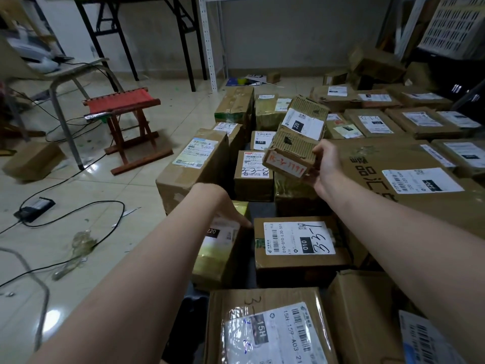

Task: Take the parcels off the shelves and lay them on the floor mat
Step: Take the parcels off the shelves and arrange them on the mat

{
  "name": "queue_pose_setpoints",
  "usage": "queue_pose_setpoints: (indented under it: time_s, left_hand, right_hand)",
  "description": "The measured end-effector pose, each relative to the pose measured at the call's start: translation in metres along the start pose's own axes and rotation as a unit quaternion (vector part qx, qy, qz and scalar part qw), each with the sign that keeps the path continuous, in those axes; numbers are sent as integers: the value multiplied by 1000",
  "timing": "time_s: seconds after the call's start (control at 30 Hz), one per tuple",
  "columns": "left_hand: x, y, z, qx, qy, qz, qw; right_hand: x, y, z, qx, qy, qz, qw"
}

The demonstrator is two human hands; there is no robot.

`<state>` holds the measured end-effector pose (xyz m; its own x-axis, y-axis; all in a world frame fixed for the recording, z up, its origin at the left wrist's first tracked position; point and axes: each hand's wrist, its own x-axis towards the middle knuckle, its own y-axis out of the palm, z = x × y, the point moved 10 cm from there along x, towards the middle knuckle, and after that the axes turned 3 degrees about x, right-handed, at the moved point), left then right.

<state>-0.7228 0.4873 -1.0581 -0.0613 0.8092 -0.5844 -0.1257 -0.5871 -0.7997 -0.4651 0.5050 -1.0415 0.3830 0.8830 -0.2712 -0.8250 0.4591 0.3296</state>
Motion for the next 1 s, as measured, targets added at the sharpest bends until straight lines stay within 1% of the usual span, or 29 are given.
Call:
queue_pose_setpoints:
  time_s: [0.03,0.07,0.1,0.13,0.2,0.27,0.3,0.33,0.37,0.43,0.47,0.5,0.57,0.67,0.83,0.9,1.0]
  left_hand:
    - [5,-6,-4,-8,9,-56,998]
    - [7,-8,-8,-7,21,-92,996]
    - [9,-8,-13,3,31,-105,994]
    - [10,-6,-17,16,37,-99,994]
    - [12,-1,-18,17,31,-58,998]
    - [14,3,-19,-4,26,-9,1000]
    - [15,1,-20,-20,25,1,999]
    - [18,-4,-21,-35,29,-12,999]
    - [22,-14,-24,-50,36,-47,997]
    - [29,-38,-30,-78,52,-152,984]
    - [32,-47,-33,-97,56,-194,975]
    - [36,-54,-36,-121,58,-220,966]
    - [47,-58,-47,-163,62,-235,956]
    - [72,-52,-63,-191,51,-234,952]
    - [108,-44,-75,-178,-8,-256,950]
    - [115,-48,-78,-177,-20,-270,946]
    - [123,-52,-82,-202,-29,-278,939]
  right_hand:
    - [-1,0,0,0,-1,-2,1000]
    - [-1,-1,1,0,-2,-2,1000]
    - [-2,-1,2,-1,-3,-3,1000]
    - [-2,-1,2,-2,-4,-2,1000]
    - [-2,-2,3,-2,-1,-5,1000]
    - [-1,-4,3,5,0,-8,1000]
    - [-1,-5,3,9,0,-7,1000]
    - [0,-6,3,11,-1,-6,1000]
    - [1,-7,1,11,-2,-4,1000]
    - [5,-10,-3,11,0,-5,1000]
    - [7,-11,-4,16,1,-7,1000]
    - [9,-10,-3,27,2,-10,1000]
    - [15,-6,2,60,0,-16,998]
    - [26,-1,6,102,-7,-30,994]
    - [43,-8,0,124,-4,-40,991]
    - [48,-10,-1,132,-7,-39,990]
    - [50,-9,-3,113,-18,-22,993]
